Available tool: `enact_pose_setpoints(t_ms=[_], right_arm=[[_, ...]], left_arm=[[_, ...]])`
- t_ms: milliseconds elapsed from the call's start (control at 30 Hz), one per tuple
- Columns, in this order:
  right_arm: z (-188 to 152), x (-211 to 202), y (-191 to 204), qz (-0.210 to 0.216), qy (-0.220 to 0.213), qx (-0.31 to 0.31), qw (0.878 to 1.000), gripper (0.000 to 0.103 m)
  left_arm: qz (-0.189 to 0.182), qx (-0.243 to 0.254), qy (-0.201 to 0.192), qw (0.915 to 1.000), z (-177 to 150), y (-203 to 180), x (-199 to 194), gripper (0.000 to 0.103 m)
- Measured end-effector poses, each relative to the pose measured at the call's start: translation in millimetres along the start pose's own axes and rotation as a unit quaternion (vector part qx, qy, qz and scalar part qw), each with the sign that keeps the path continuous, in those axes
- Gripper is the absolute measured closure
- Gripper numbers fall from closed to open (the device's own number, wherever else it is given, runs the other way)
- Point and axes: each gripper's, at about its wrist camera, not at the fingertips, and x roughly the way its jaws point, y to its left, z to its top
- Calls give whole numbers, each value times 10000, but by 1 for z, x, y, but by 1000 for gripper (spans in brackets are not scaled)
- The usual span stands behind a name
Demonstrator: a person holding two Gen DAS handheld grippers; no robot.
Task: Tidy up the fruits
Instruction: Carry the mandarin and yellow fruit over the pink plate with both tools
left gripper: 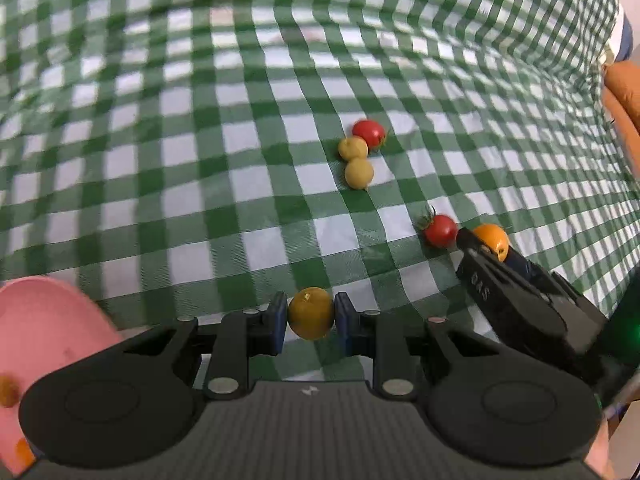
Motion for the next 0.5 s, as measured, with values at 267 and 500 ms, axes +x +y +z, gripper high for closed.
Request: enact_pose_setpoints(t_ms=[267, 500], right_arm=[[12, -77, -4, 286, -421, 54, 9987, 64], [-38, -205, 25, 1241, -261, -872, 9881, 64]], left_arm=[[35, -155, -267, 9995, -55, 28, -90, 75], [59, -485, -360, 9982, -129, 62, -160, 75]])
